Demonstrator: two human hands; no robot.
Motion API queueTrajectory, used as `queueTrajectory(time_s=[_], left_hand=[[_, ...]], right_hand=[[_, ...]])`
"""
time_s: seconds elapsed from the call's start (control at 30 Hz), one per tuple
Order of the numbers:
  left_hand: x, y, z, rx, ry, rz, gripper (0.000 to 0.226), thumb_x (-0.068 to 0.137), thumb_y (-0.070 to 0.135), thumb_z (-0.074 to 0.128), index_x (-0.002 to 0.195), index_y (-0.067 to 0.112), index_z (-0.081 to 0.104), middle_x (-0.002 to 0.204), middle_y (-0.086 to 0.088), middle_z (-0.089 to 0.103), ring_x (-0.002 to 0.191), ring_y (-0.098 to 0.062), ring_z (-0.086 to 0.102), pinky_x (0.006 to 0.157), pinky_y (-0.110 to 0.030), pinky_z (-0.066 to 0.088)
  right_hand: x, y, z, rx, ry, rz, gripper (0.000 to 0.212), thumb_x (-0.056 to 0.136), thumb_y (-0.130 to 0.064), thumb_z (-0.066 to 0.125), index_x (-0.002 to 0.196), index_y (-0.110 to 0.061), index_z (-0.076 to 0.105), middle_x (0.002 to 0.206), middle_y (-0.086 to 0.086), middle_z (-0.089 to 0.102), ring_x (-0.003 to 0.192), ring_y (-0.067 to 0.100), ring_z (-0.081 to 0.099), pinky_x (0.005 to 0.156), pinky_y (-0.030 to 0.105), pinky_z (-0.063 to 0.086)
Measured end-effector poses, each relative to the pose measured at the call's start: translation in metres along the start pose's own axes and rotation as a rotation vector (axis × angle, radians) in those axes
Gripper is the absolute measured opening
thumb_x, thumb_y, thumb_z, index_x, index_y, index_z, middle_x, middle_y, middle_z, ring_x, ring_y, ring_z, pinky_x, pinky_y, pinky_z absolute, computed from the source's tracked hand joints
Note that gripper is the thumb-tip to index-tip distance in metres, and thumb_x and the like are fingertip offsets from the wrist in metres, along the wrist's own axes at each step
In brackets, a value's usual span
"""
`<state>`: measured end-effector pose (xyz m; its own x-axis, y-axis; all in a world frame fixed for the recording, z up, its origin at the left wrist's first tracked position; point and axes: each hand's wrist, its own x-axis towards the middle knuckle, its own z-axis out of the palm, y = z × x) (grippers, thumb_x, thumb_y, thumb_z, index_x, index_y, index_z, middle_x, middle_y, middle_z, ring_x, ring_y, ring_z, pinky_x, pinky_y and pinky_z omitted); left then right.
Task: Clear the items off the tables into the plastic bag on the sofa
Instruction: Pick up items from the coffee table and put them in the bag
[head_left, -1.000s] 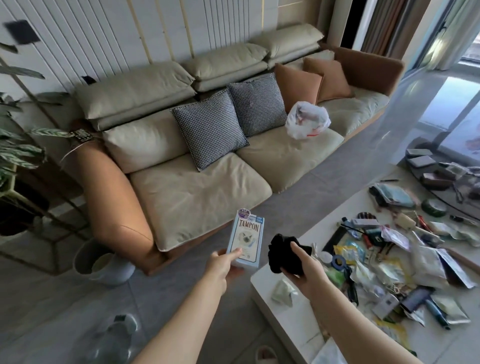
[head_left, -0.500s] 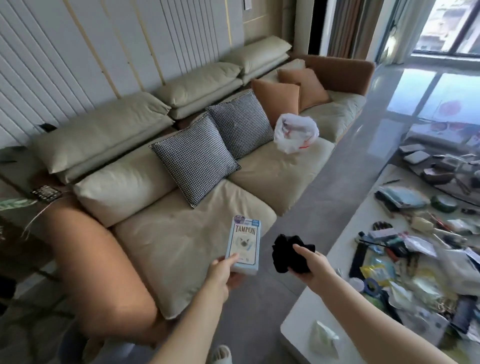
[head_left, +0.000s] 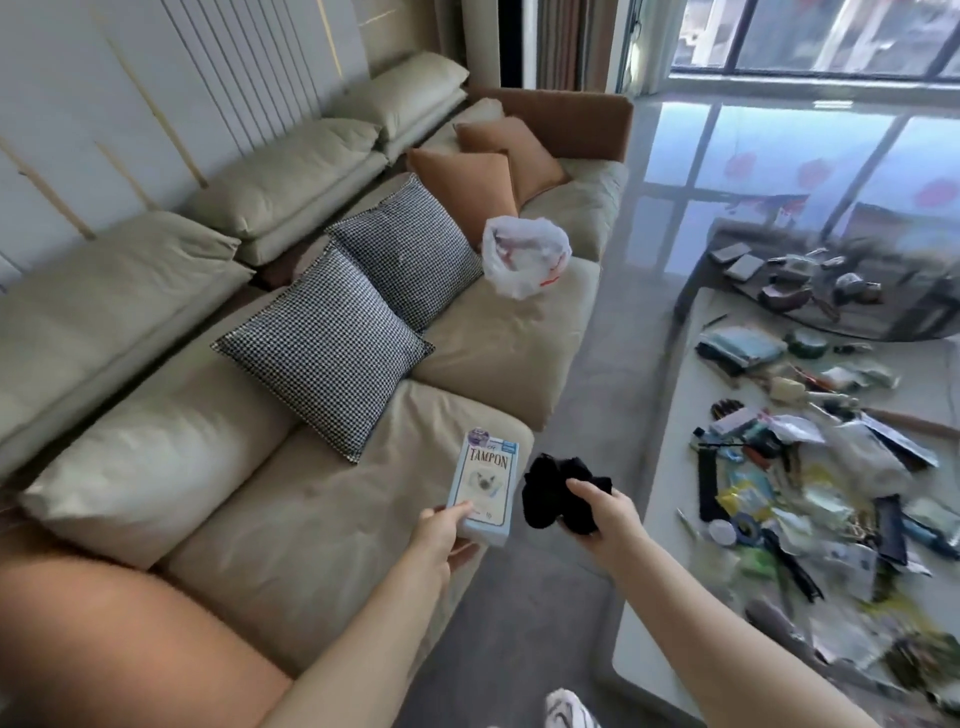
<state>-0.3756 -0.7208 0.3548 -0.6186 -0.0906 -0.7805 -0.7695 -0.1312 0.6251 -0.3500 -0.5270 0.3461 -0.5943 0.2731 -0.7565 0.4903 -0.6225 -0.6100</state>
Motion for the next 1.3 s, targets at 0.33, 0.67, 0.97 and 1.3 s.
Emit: queueTrajectory(time_s=[0.33,0.67,0.97,1.3], left_hand=[[0.061,0.055,0.051,0.068,-0.039,-0.019,0.022,0.087,0.011,0.064,0.106,0.008,0.053,0.086,-0.011,0.061,0.068,-0.02,0.057,0.057,-0.03,0.049],[0.121,0.137,0.117,0.09,-0.059,-0.024,0.008,0.089,0.012,0.062,0.095,0.008,0.059,0.082,-0.01,0.064,0.066,-0.02,0.058,0.055,-0.029,0.048],[0.195,0.201,0.166,0.143,-0.144,-0.091,0.023,0.087,0.013,0.064,0.108,0.007,0.058,0.084,-0.01,0.063,0.067,-0.019,0.057,0.058,-0.029,0.05],[0.256,0.269,0.212,0.21,-0.186,-0.102,0.009,0.089,0.011,0.062,0.096,0.007,0.057,0.077,-0.009,0.061,0.061,-0.019,0.056,0.053,-0.025,0.049]], right_hand=[[0.07,-0.048,0.012,0.008,0.082,-0.025,0.008,0.085,0.0,0.062,0.087,-0.003,0.055,0.091,0.018,0.058,0.082,0.034,0.059,0.085,0.05,0.05],[0.138,-0.14,0.031,-0.063,0.118,-0.088,0.024,0.086,-0.011,0.066,0.106,-0.004,0.057,0.092,0.012,0.062,0.079,0.026,0.06,0.071,0.037,0.05],[0.205,-0.198,0.065,-0.082,0.194,-0.109,0.011,0.085,-0.008,0.064,0.091,-0.005,0.055,0.088,0.014,0.059,0.073,0.027,0.057,0.063,0.035,0.047],[0.26,-0.253,0.104,-0.065,0.247,-0.126,0.018,0.086,-0.008,0.062,0.103,-0.004,0.055,0.088,0.011,0.06,0.079,0.025,0.058,0.062,0.033,0.048]])
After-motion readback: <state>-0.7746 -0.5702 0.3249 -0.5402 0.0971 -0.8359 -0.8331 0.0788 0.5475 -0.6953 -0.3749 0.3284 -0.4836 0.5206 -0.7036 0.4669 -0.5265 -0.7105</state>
